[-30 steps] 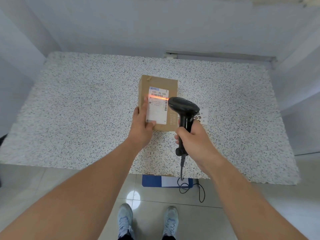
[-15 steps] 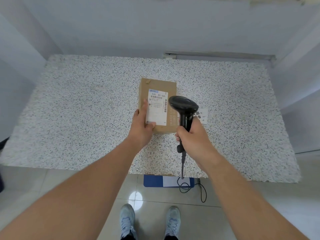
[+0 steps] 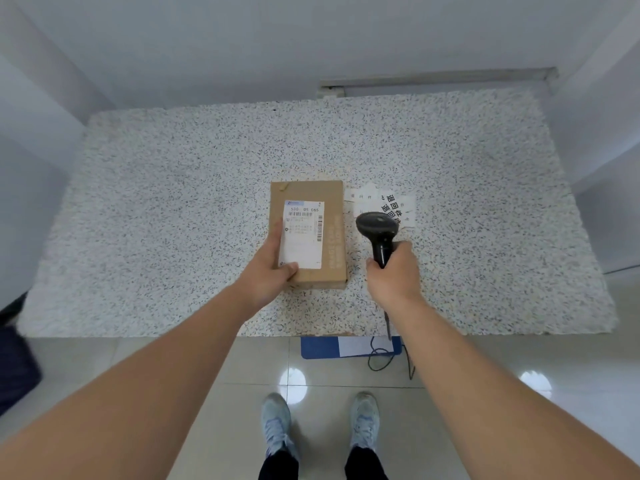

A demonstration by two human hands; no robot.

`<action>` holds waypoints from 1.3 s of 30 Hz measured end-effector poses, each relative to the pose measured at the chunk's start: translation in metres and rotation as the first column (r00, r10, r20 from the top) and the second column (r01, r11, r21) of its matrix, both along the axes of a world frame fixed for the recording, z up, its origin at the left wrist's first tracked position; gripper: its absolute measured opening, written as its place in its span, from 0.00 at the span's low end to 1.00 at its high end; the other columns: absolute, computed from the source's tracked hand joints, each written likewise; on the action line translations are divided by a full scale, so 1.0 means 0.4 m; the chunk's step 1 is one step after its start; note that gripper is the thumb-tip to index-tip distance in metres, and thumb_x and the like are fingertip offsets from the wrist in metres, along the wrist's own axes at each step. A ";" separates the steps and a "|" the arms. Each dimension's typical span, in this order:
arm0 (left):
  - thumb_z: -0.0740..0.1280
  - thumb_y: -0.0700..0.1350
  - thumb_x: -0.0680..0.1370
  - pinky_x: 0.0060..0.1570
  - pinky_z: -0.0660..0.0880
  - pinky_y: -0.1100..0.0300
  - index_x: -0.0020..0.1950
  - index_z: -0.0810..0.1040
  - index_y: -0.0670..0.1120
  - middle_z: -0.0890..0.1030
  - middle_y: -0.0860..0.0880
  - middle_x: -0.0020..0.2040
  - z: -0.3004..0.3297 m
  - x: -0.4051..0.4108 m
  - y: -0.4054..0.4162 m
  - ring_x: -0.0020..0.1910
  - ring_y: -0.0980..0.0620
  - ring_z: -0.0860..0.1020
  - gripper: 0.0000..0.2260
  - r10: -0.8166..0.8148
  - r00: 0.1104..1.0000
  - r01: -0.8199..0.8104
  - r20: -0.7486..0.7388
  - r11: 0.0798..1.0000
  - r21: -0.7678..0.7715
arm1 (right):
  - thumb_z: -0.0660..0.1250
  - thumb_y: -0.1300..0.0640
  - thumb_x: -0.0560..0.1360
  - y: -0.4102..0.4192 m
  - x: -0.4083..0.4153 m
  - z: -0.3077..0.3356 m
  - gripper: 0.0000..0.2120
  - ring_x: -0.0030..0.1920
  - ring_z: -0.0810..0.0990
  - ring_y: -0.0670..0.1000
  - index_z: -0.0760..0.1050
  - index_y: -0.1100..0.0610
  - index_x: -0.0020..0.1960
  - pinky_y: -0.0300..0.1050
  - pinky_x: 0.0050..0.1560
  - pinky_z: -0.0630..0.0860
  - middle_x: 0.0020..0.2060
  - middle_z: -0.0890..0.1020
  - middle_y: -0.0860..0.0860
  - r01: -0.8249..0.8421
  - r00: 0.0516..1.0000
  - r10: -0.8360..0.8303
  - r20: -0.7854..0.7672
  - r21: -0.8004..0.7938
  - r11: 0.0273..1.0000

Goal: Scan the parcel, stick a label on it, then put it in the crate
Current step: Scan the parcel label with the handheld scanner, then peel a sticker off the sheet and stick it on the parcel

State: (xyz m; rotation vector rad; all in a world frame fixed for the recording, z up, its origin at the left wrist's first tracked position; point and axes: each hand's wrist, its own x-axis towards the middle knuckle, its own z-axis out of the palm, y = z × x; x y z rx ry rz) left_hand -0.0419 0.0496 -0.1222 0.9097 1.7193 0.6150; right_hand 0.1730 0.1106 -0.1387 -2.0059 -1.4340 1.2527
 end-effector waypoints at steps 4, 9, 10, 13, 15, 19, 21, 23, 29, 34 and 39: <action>0.63 0.41 0.84 0.72 0.64 0.54 0.83 0.40 0.60 0.59 0.53 0.80 -0.004 -0.006 0.011 0.76 0.49 0.64 0.39 -0.112 0.987 0.109 -0.117 0.994 -0.031 | 0.70 0.59 0.80 0.009 0.013 -0.034 0.20 0.53 0.80 0.59 0.67 0.61 0.69 0.48 0.45 0.78 0.61 0.71 0.60 0.002 0.997 0.001 0.071 -0.045 0.999; 0.59 0.54 0.83 0.80 0.50 0.38 0.84 0.39 0.56 0.40 0.41 0.84 0.007 0.010 0.006 0.83 0.36 0.43 0.36 -0.305 0.745 0.255 -0.594 0.952 -0.169 | 0.71 0.57 0.80 0.023 0.020 -0.059 0.23 0.54 0.78 0.59 0.67 0.62 0.70 0.50 0.52 0.78 0.63 0.71 0.62 -0.022 0.993 0.030 0.114 -0.072 0.997; 0.59 0.54 0.83 0.80 0.50 0.38 0.84 0.40 0.53 0.40 0.41 0.84 0.016 0.017 0.010 0.83 0.36 0.42 0.36 -0.310 0.709 0.280 -0.633 0.948 -0.150 | 0.71 0.57 0.80 0.025 0.022 -0.064 0.23 0.54 0.77 0.59 0.67 0.63 0.70 0.50 0.52 0.77 0.62 0.71 0.62 -0.028 0.993 0.037 0.116 -0.076 0.997; 0.58 0.56 0.82 0.80 0.52 0.39 0.84 0.46 0.48 0.45 0.41 0.84 0.027 0.027 0.039 0.83 0.36 0.46 0.35 -0.322 0.617 0.349 -0.718 0.930 -0.117 | 0.71 0.56 0.80 0.029 0.027 -0.073 0.22 0.52 0.76 0.58 0.68 0.63 0.69 0.49 0.51 0.76 0.62 0.71 0.61 -0.047 0.990 0.058 0.126 -0.086 0.995; 0.57 0.56 0.82 0.80 0.53 0.40 0.84 0.48 0.47 0.47 0.42 0.84 0.038 0.039 0.063 0.83 0.38 0.48 0.34 -0.330 0.604 0.369 -0.725 0.923 -0.113 | 0.71 0.56 0.80 0.031 0.030 -0.080 0.22 0.53 0.77 0.59 0.68 0.62 0.68 0.50 0.53 0.77 0.62 0.71 0.61 -0.050 0.990 0.062 0.129 -0.094 0.994; 0.57 0.55 0.83 0.78 0.61 0.42 0.83 0.53 0.45 0.51 0.45 0.83 0.065 0.075 0.112 0.81 0.41 0.55 0.31 -0.329 0.591 0.435 -0.736 0.899 -0.053 | 0.73 0.54 0.78 0.035 0.039 -0.086 0.22 0.51 0.77 0.56 0.69 0.61 0.67 0.49 0.50 0.77 0.60 0.73 0.59 -0.082 0.989 0.092 0.116 -0.092 0.992; 0.56 0.54 0.84 0.77 0.63 0.42 0.83 0.54 0.46 0.52 0.45 0.83 0.080 0.097 0.135 0.82 0.41 0.55 0.29 -0.346 0.591 0.449 -0.729 0.892 -0.060 | 0.75 0.53 0.76 0.038 0.045 -0.085 0.23 0.52 0.79 0.56 0.71 0.60 0.65 0.49 0.49 0.78 0.59 0.75 0.59 -0.095 0.990 0.105 0.092 -0.099 0.991; 0.57 0.53 0.84 0.77 0.63 0.43 0.83 0.55 0.46 0.55 0.44 0.83 0.094 0.120 0.159 0.81 0.40 0.57 0.28 -0.364 0.582 0.463 -0.727 0.883 -0.071 | 0.78 0.51 0.73 0.046 0.052 -0.081 0.25 0.52 0.81 0.56 0.72 0.58 0.63 0.47 0.49 0.77 0.57 0.78 0.58 -0.112 0.990 0.121 0.072 -0.128 0.985; 0.58 0.50 0.84 0.78 0.60 0.46 0.83 0.57 0.44 0.60 0.43 0.82 0.111 0.166 0.252 0.80 0.41 0.61 0.28 -0.386 0.541 0.535 -0.747 0.843 -0.048 | 0.66 0.33 0.69 0.113 0.091 -0.009 0.31 0.50 0.82 0.53 0.75 0.54 0.63 0.54 0.52 0.82 0.54 0.80 0.53 -0.098 0.993 0.103 0.060 -0.079 0.992; 0.58 0.49 0.84 0.80 0.56 0.44 0.82 0.60 0.44 0.63 0.42 0.81 0.086 0.205 0.355 0.79 0.41 0.61 0.26 -0.426 0.489 0.612 -0.761 0.790 -0.049 | 0.66 0.48 0.81 0.219 0.124 0.018 0.17 0.44 0.82 0.49 0.78 0.53 0.66 0.48 0.48 0.81 0.59 0.81 0.52 -0.079 0.990 0.070 0.123 0.072 0.994; 0.60 0.45 0.83 0.76 0.64 0.46 0.82 0.60 0.43 0.64 0.43 0.80 0.045 0.246 0.464 0.77 0.40 0.65 0.27 -0.493 0.491 0.674 -0.718 0.738 -0.045 | 0.70 0.59 0.81 0.299 0.127 -0.014 0.10 0.48 0.81 0.48 0.84 0.53 0.61 0.40 0.49 0.76 0.58 0.84 0.51 -0.104 0.983 0.093 0.156 0.067 0.992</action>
